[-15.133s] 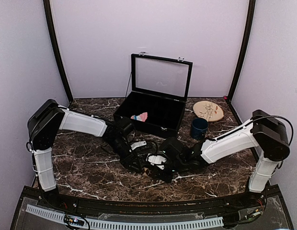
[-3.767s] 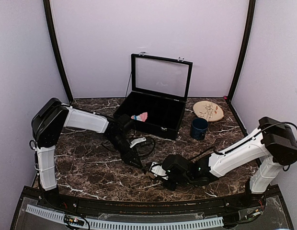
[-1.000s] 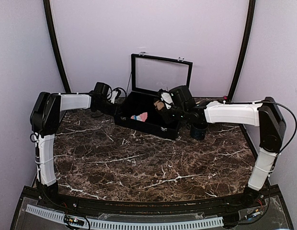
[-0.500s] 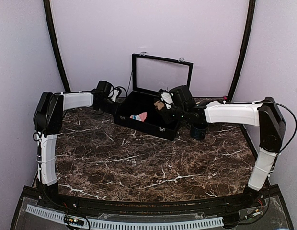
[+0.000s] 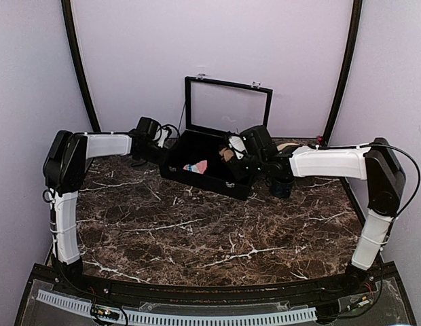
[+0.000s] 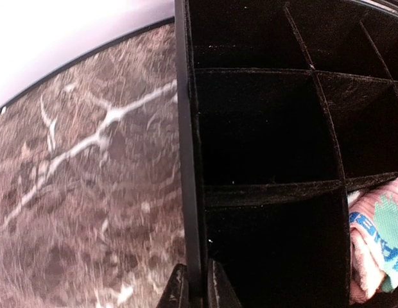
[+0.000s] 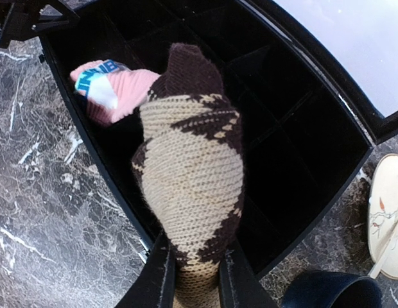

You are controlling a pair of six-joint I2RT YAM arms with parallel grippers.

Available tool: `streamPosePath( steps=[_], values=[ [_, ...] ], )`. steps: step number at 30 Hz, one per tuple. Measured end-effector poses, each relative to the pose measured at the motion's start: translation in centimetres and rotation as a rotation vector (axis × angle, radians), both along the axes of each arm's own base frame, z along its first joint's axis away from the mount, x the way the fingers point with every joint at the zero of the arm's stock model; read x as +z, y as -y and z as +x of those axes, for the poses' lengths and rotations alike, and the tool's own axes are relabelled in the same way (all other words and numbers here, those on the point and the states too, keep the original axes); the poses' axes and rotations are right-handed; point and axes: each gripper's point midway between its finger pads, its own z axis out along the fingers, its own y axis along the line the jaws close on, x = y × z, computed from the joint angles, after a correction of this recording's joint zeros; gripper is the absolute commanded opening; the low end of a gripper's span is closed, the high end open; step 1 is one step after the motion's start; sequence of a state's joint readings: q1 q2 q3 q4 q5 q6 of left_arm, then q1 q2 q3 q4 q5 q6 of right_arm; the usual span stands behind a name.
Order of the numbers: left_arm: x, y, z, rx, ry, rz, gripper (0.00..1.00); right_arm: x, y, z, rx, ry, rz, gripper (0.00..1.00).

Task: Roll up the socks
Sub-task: Move the storage box to the center of the board.

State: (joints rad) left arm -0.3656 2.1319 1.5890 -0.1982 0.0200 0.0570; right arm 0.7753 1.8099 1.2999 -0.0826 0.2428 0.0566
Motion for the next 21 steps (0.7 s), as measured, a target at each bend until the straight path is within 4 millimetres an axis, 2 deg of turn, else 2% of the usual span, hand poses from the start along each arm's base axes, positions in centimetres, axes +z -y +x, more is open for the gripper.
streamPosePath(
  steps=[7, 15, 21],
  values=[
    [-0.2, -0.8, -1.8, 0.038, -0.003, 0.000, 0.00, -1.8, 0.5, -0.9, 0.012, -0.037, -0.021, 0.00],
    [-0.3, -1.6, -3.2, 0.065, -0.006, 0.012, 0.00, -1.0, 0.1, -1.3, 0.026, -0.027, -0.007, 0.00],
    [-0.4, -2.4, -4.6, 0.083, -0.008, 0.019, 0.00, -1.1, -0.3, -1.8, 0.041, -0.034, -0.011, 0.00]
  ],
)
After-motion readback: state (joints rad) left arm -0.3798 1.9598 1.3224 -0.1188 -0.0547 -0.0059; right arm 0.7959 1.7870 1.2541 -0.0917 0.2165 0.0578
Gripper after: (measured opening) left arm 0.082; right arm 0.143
